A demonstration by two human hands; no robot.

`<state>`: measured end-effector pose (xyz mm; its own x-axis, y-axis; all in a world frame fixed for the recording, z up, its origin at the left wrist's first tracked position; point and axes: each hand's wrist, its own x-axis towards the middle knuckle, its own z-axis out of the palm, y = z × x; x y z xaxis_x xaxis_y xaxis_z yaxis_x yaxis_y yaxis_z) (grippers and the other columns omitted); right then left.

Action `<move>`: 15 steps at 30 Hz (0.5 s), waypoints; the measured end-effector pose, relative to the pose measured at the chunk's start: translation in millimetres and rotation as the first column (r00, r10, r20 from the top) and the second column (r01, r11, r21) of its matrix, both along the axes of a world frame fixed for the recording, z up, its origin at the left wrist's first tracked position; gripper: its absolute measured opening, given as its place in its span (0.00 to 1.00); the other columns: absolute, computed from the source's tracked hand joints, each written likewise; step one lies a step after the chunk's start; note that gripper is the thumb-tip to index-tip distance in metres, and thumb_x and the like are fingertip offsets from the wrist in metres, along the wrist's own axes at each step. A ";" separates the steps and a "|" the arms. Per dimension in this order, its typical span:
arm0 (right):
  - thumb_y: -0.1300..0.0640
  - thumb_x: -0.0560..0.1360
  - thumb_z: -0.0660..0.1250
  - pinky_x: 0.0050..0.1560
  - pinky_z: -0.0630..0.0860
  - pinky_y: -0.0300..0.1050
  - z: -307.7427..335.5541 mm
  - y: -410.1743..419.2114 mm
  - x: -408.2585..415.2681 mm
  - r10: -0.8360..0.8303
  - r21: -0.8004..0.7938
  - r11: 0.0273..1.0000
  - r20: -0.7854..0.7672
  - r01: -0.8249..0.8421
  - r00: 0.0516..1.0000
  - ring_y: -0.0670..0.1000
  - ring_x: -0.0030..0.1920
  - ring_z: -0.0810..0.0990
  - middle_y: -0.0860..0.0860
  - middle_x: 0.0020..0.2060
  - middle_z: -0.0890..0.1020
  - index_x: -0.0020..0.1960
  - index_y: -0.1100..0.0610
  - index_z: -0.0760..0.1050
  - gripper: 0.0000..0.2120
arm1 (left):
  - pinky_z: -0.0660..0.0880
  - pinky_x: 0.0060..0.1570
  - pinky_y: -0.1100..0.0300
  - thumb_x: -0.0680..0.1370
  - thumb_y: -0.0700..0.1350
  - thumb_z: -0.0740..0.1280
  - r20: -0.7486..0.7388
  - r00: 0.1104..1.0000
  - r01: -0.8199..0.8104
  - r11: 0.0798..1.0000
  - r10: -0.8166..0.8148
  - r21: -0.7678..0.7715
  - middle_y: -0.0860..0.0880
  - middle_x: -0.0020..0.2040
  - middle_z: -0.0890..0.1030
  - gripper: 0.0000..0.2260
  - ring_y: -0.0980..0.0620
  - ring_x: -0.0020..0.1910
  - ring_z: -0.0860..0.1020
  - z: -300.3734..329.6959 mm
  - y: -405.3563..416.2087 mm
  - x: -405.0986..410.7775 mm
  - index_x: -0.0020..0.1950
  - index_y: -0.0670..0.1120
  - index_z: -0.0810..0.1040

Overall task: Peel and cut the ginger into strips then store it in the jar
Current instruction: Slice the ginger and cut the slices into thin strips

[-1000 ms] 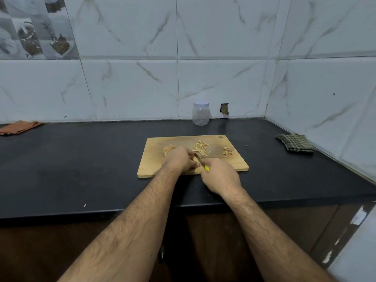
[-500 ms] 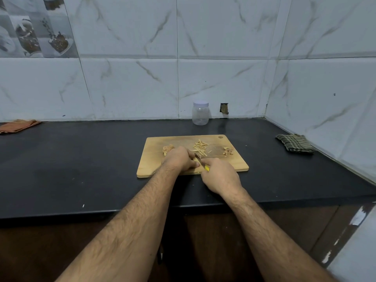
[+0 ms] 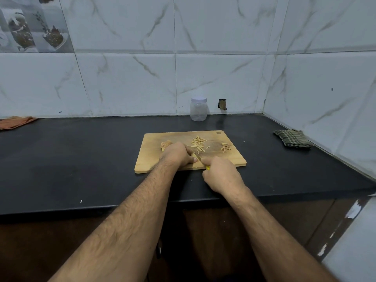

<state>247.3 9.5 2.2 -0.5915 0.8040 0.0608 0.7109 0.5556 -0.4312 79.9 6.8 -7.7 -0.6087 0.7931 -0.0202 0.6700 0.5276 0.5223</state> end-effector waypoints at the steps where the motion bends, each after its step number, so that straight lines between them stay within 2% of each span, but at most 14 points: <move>1: 0.58 0.78 0.61 0.50 0.74 0.46 -1.5 -1.1 4.4 0.003 -0.001 1.000 0.004 -0.003 1.000 0.55 0.60 0.76 0.52 0.62 0.79 0.70 0.42 0.74 0.22 | 0.74 0.63 0.56 0.73 0.56 0.76 0.002 1.000 0.000 1.000 0.000 -0.001 0.54 0.60 0.82 0.18 0.51 0.62 0.78 0.0 -0.4 0.2 0.62 0.58 0.81; 7: 0.57 0.79 0.62 0.58 0.75 0.48 -5.5 -6.0 20.3 -0.020 -0.025 0.999 0.017 0.020 1.000 0.53 0.64 0.75 0.51 0.67 0.76 0.74 0.43 0.70 0.24 | 0.74 0.63 0.56 0.73 0.56 0.75 -0.005 1.000 0.022 1.000 -0.022 -0.012 0.54 0.61 0.82 0.18 0.51 0.62 0.77 1.1 -3.0 1.2 0.63 0.59 0.81; 15: 0.56 0.79 0.62 0.55 0.76 0.46 -7.8 -3.9 23.1 -0.042 -0.028 0.999 -0.020 0.041 0.999 0.52 0.62 0.76 0.50 0.65 0.77 0.74 0.43 0.70 0.23 | 0.73 0.63 0.56 0.74 0.53 0.75 0.013 0.999 0.044 0.999 -0.044 -0.001 0.53 0.63 0.81 0.19 0.51 0.63 0.76 1.4 -5.5 -0.6 0.65 0.57 0.80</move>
